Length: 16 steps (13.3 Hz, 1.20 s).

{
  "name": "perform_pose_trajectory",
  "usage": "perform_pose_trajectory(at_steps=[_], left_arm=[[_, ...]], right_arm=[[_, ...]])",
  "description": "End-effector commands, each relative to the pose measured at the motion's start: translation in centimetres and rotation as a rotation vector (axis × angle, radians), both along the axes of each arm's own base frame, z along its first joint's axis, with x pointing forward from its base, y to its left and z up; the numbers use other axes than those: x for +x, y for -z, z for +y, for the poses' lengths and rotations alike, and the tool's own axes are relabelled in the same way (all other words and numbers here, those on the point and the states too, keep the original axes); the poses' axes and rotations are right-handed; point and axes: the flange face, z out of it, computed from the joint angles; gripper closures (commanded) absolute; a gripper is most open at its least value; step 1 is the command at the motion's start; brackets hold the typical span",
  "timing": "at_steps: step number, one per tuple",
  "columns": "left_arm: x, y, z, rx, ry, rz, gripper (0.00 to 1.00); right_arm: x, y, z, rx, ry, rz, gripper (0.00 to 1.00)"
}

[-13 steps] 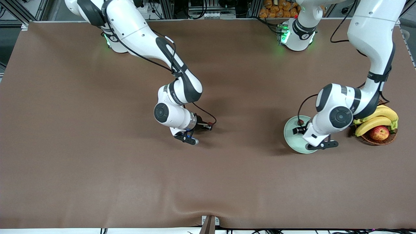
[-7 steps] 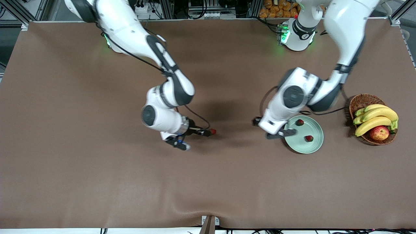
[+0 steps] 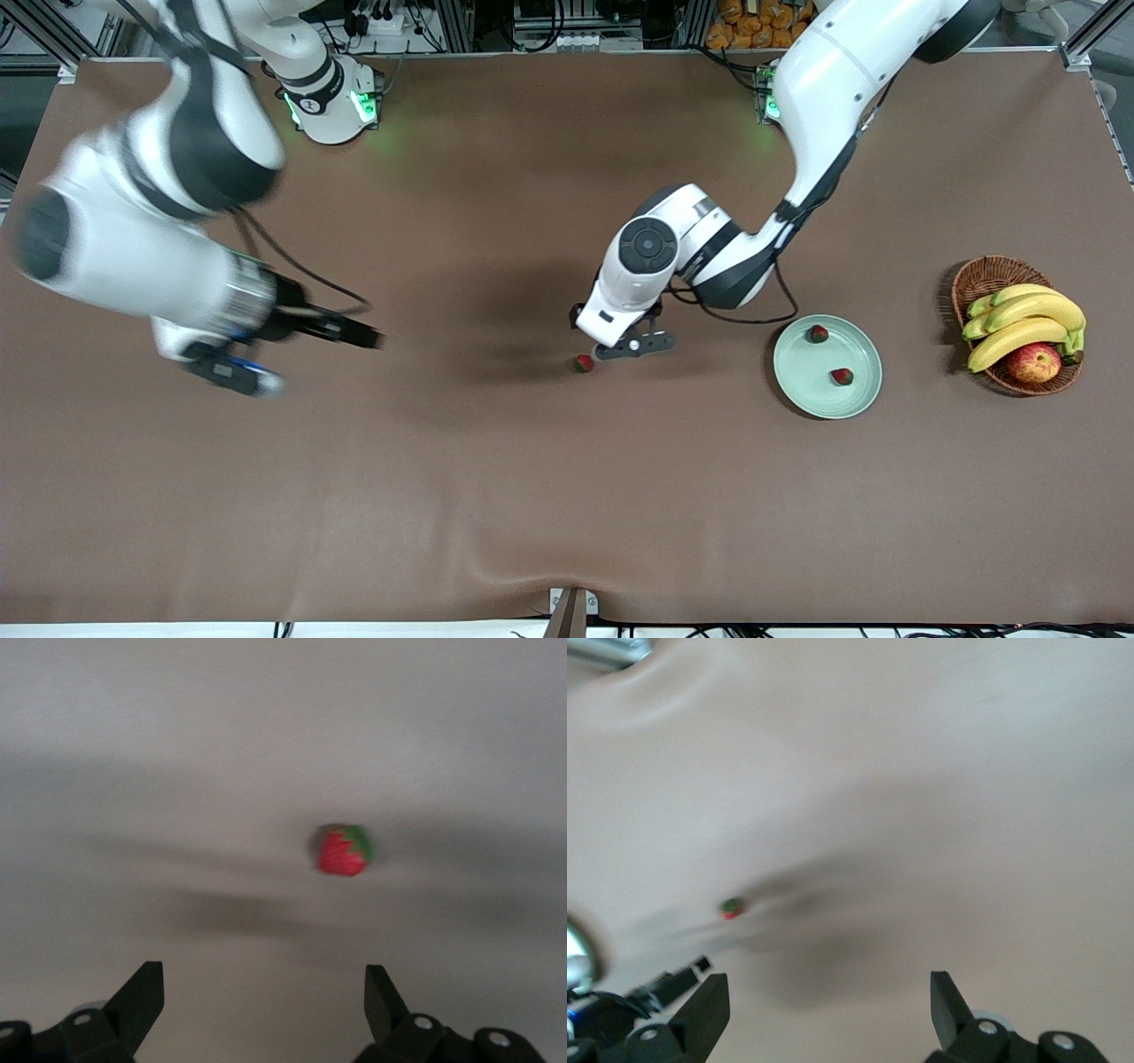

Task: Collect all strawberries into plate
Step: 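Set the third strawberry mid-table with the right gripper while the left gripper returns, then grasp the third strawberry with the left gripper while the right arm retracts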

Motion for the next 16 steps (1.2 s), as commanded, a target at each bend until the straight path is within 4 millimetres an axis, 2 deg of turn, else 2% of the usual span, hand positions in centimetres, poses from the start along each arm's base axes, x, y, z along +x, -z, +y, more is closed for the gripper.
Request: perform_pose_trajectory(at_steps=[1,3,6,7,8,9,13,15,16], left_arm=[[1.1,2.4,-1.8,0.003,0.042,-0.088,0.0],[0.6,4.1,-3.0,0.009,0.08,-0.133,0.0],[0.7,5.3,-3.3,0.005,0.152,-0.191,0.0],[0.6,5.6,-3.3,0.008,0.172,-0.192,0.02],[0.6,5.9,-3.3,0.014,0.2,-0.196,0.09],[0.6,6.0,-3.2,0.021,0.219,-0.202,0.18],[0.5,6.7,-3.1,0.032,0.244,-0.208,0.26],[0.6,7.2,-3.2,0.021,0.27,-0.219,0.28],[0.6,7.1,-3.3,0.01,0.271,-0.23,0.29]], right_arm=[[-3.0,-5.2,-2.8,-0.093,-0.023,-0.016,0.0],[-4.7,-9.1,-5.2,-0.102,-0.055,-0.013,0.0],[-6.3,-13.1,-9.1,-0.109,-0.154,-0.028,0.0],[-6.7,-14.2,-10.2,-0.143,-0.175,-0.049,0.0],[-7.6,-15.5,-11.5,-0.164,-0.208,-0.069,0.0],[-8.2,-16.1,-13.5,-0.164,-0.233,-0.066,0.0],[-10.9,-18.1,-18.4,-0.246,-0.375,-0.048,0.0],[-11.4,-18.6,-20.3,-0.278,-0.413,-0.049,0.0],[-11.4,-18.6,-20.4,-0.279,-0.408,-0.048,0.0]])
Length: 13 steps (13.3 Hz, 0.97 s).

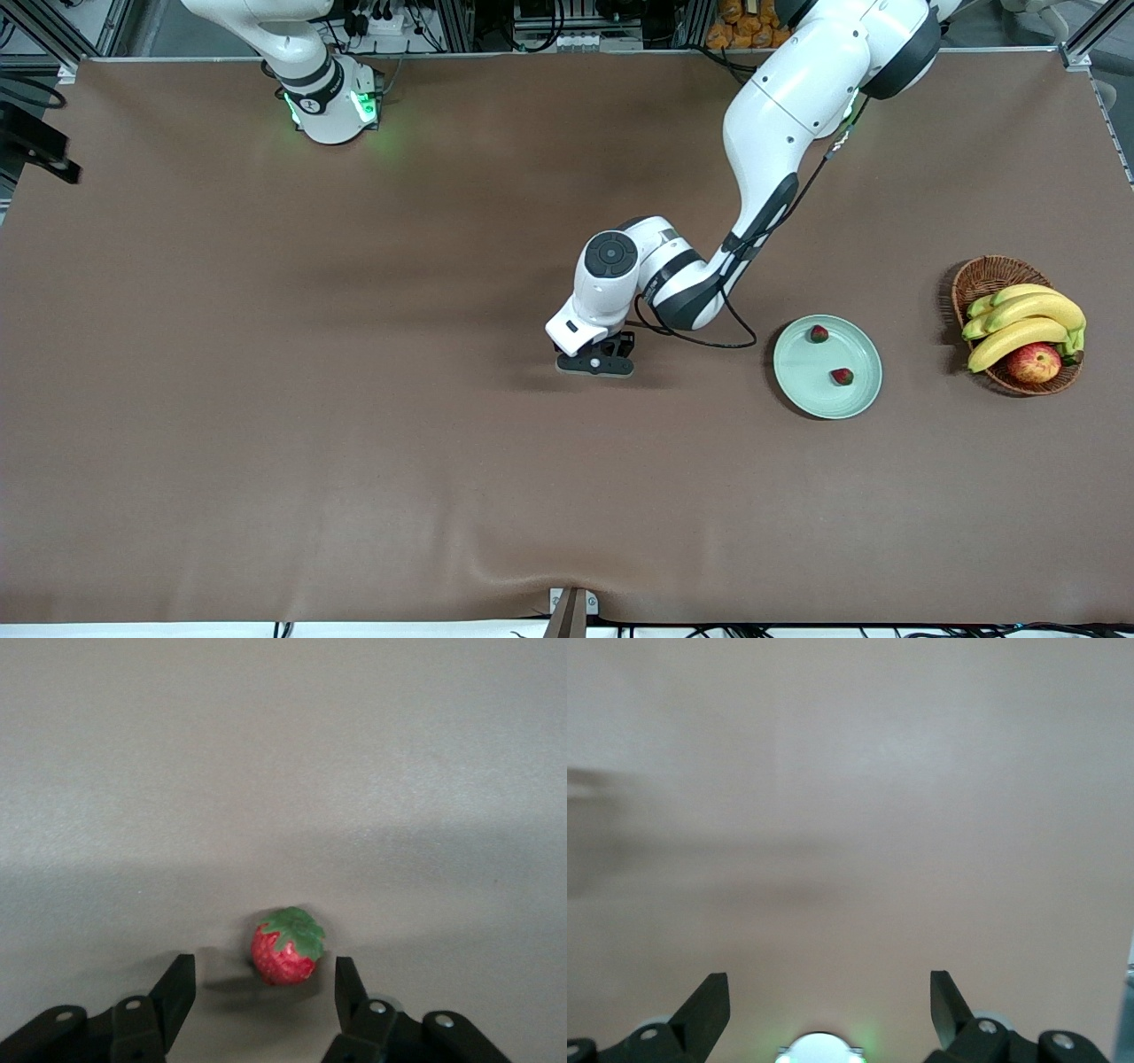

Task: Collect all strawberries into plate
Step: 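Grasp the third strawberry with the left gripper while the right arm retracts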

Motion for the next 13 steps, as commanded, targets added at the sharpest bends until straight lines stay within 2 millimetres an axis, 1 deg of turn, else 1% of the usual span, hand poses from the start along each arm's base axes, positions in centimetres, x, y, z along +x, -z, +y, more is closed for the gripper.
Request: perform_pose_trajectory(at_steps=[1,2,3,4,5,6,7,8,9,10,11,12,13], left_arm=[[0.4,0.5,-0.6,-0.016,0.029,-0.039,0.29],[0.5,0.5,-0.5,-0.015,0.032,-0.041,0.31],[0.5,0.5,-0.5,-0.015,0.044,-0.043,0.36],[0.5,0.5,-0.5,-0.015,0.063,-0.047,0.41],[0.6,0.3,-0.5,-0.015,0.072,-0.049,0.48],[0.7,0.3,-0.4,-0.014,0.075,-0.049,0.58],[0.7,0.2,-0.4,-0.014,0.078,-0.052,0.77],[1.0,-0.3,-0.2,-0.015,0.072,-0.059,0.97],[1.7,-1.0,0.5,-0.017,0.058,-0.067,1.0],[2.6,-2.0,1.8,-0.014,0.038,-0.075,1.0],[3.3,-3.6,3.3,-0.008,0.02,-0.085,1.0],[4.0,-5.0,5.3,-0.009,-0.007,-0.089,1.0],[4.6,-6.1,7.8,0.001,-0.035,-0.089,1.0]], right_arm=[[-0.7,-0.6,-0.8,-0.023,-0.021,0.0,0.0],[-1.0,-0.8,-0.8,-0.008,-0.018,0.003,0.0],[-1.2,-0.7,-0.9,0.005,-0.013,0.015,0.0],[-1.2,-0.7,-0.6,0.033,-0.015,0.014,0.0],[-1.2,-0.6,-0.9,0.066,-0.005,0.014,0.0],[-1.3,-0.4,-1.3,0.094,0.001,0.015,0.0],[-1.3,-0.4,-1.5,0.095,0.005,0.018,0.0],[-1.3,-0.4,-1.6,0.096,0.008,0.013,0.0],[-1.3,-0.5,-1.6,0.096,0.01,0.012,0.0],[-1.3,-0.5,-1.6,0.094,0.008,0.012,0.0],[-1.3,-0.5,-1.5,0.093,0.007,0.014,0.0],[-1.3,-0.5,-1.6,0.09,0.008,0.014,0.0],[-1.5,-0.5,-1.6,0.082,0.011,0.027,0.0]])
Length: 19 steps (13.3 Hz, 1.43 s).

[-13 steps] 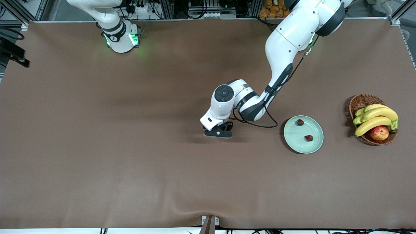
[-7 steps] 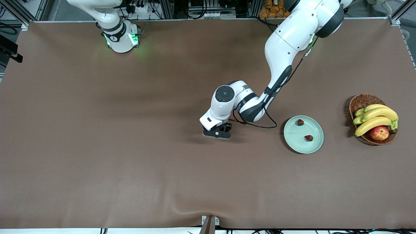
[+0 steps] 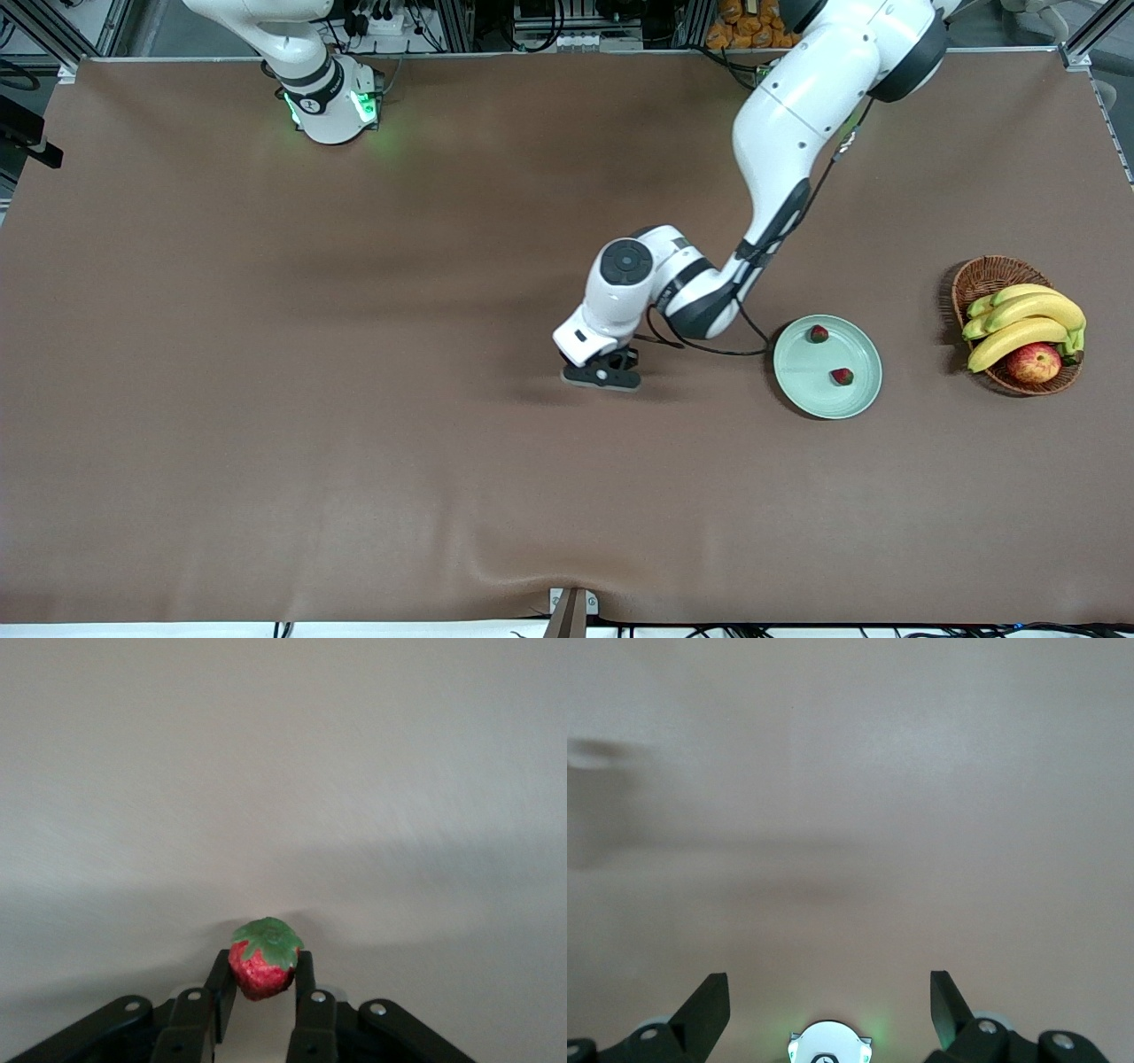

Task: Collect all strawberries into plate
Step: 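Carry the strawberry to the plate with the left gripper and release it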

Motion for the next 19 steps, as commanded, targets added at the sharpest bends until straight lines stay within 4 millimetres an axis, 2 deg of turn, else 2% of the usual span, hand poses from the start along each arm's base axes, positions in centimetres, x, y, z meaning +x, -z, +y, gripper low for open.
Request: perform_pose_trajectory(at_steps=[1,3,4,6,10,11,13,14,15,16,17,19], left_arm=[[0.4,-4.3,6.4,0.036,-0.044,-0.019,1.0],[0.3,-6.2,12.0,0.069,-0.098,-0.018,1.0],[0.0,-7.0,14.0,0.081,-0.119,-0.017,1.0],[-0.2,-7.1,17.6,0.095,-0.161,0.001,1.0],[0.9,-5.8,26.4,0.232,-0.216,0.13,1.0],[1.3,-5.2,28.4,0.235,-0.244,0.147,1.0],[2.0,-3.3,32.1,0.234,-0.276,0.187,1.0],[2.2,-2.8,32.6,0.232,-0.283,0.196,0.9],[2.3,-2.5,33.4,0.231,-0.291,0.202,0.74],[2.5,-2.7,33.7,0.23,-0.29,0.199,0.05],[2.7,-3.3,34.2,0.23,-0.299,0.191,0.0],[3.2,-5.8,34.3,0.222,-0.318,0.153,0.0]], right_arm=[[-0.9,-0.4,0.0,0.004,0.015,0.019,0.0],[-0.4,0.6,0.2,0.0,0.068,0.031,0.0],[0.2,1.6,0.2,-0.001,0.068,0.026,0.0],[1.8,3.0,0.3,-0.003,0.068,-0.036,0.0],[3.7,6.3,1.1,-0.007,0.06,-0.067,0.0],[3.8,6.7,1.2,-0.007,0.057,-0.065,0.0],[3.9,6.4,2.1,-0.006,0.041,-0.074,0.0],[3.9,6.4,2.0,-0.005,0.044,-0.076,0.0],[3.9,6.4,2.0,-0.005,0.044,-0.076,0.0],[3.9,6.4,2.0,-0.007,0.044,-0.076,0.0],[3.9,6.4,2.2,-0.005,0.041,-0.076,0.0],[3.9,6.2,2.2,-0.005,0.04,-0.078,0.0]])
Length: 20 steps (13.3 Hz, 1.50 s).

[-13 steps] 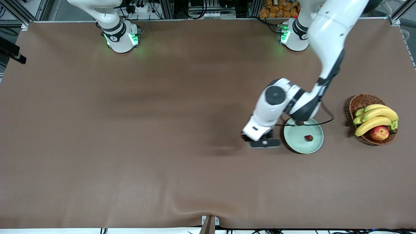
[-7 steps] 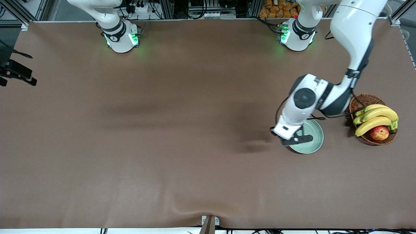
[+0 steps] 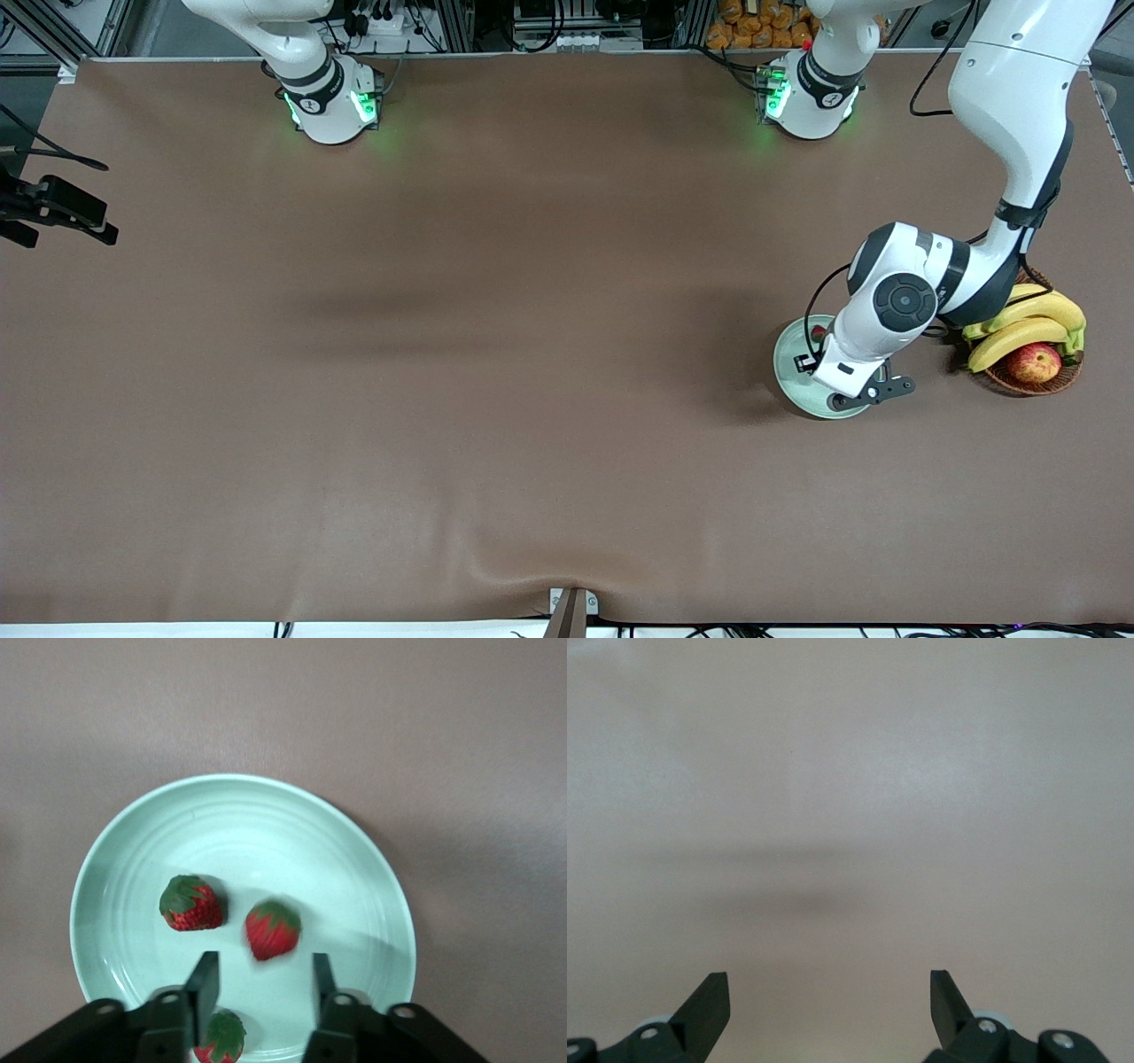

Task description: Collect all strawberries into plate

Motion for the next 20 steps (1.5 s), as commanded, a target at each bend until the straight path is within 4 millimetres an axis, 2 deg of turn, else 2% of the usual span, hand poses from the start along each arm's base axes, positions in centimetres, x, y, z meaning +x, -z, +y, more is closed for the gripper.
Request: perform_pose_trajectory(at_steps=[1,4,6,7,9,11,13,16,17,20], left_arm=[[0.3,-4.9,-0.3,0.027,0.005,-0.07,0.0],[0.0,-13.9,-2.2,0.096,0.011,-0.107,0.0],[-0.3,-20.1,-4.1,0.11,-0.013,-0.066,0.0],[-0.3,-23.3,-4.5,0.078,-0.047,-0.024,0.0],[-0.5,-28.3,-4.3,0.029,-0.025,0.036,0.0],[-1.0,-32.0,-4.0,-0.031,-0.008,0.046,0.0],[-1.7,-34.1,-3.5,-0.059,0.037,0.036,0.0],[-3.4,-37.7,-1.5,-0.124,0.076,0.008,0.0],[-4.0,-38.0,-1.3,-0.13,0.086,0.032,0.0],[-5.4,-39.0,2.9,-0.137,0.138,0.066,0.0]], right_arm=[[-0.5,-0.6,0.4,0.003,0.012,-0.01,0.0],[-1.0,-0.7,0.1,-0.052,0.012,0.019,0.0],[-2.4,-1.5,0.9,-0.07,-0.003,0.098,0.0],[-2.5,-1.7,0.9,-0.07,-0.003,0.099,0.0],[-2.5,-1.7,1.0,-0.055,-0.001,0.102,0.0],[-2.4,-1.7,1.2,-0.055,-0.006,0.1,0.0],[-2.5,-1.4,0.9,-0.054,-0.001,0.108,0.0],[-2.5,-1.3,1.0,-0.053,-0.003,0.109,0.0],[-2.5,-1.3,0.9,-0.052,-0.001,0.109,0.0],[-2.4,-1.2,0.9,-0.052,-0.001,0.113,0.0]])
